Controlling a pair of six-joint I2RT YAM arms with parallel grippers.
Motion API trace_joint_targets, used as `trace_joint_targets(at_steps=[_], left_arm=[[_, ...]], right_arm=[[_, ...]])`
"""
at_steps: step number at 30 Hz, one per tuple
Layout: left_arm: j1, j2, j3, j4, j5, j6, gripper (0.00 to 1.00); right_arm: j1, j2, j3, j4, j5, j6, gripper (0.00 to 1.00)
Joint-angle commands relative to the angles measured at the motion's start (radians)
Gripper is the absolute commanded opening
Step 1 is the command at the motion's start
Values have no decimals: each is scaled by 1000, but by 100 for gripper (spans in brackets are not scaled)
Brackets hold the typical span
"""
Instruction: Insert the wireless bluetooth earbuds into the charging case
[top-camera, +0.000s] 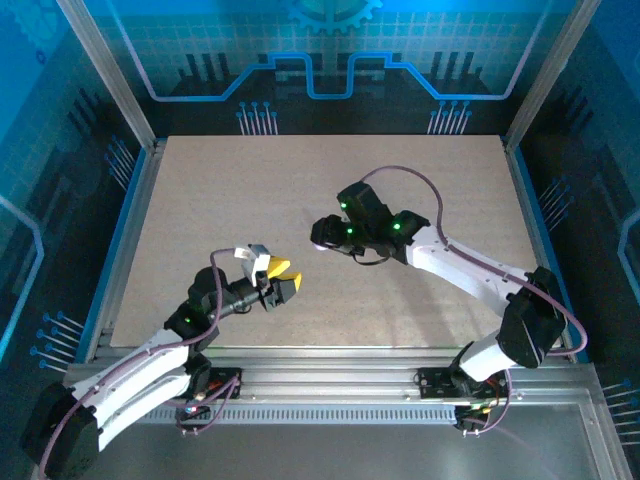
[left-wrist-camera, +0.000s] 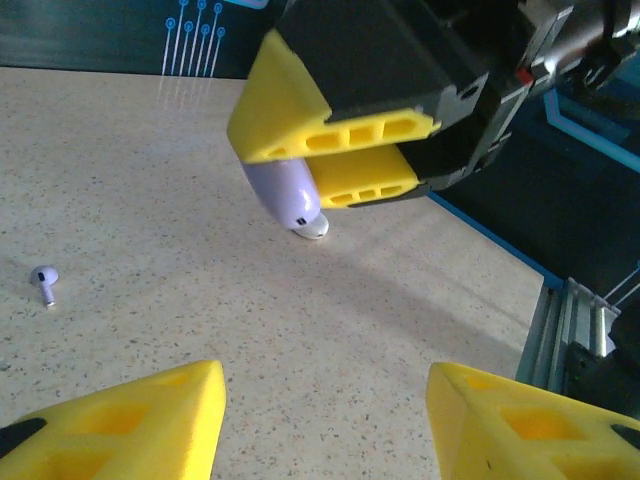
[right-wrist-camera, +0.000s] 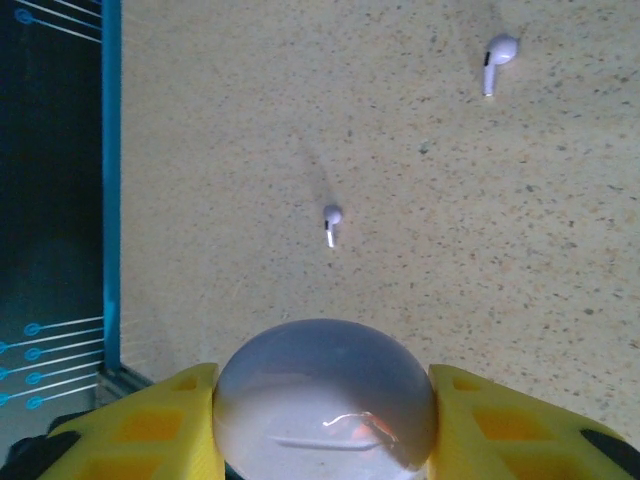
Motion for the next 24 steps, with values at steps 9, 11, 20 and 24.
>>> trace_joint_targets(at_steps=[9,11,20,24], left_arm=[[-157,99,33,205,-209,134,54],[-162,123,41,223,-224,128,55],[-167,183,77,333,-227,125,55],[-169,206,90,372,-217,124,55]], right_arm=[[40,-126,-129,251,-17,105,39],[55,-141,-148,276,-14,110,38],[90,-195,-206,282,-16,132,39],[104,-207,-229,313,-15,141,39]])
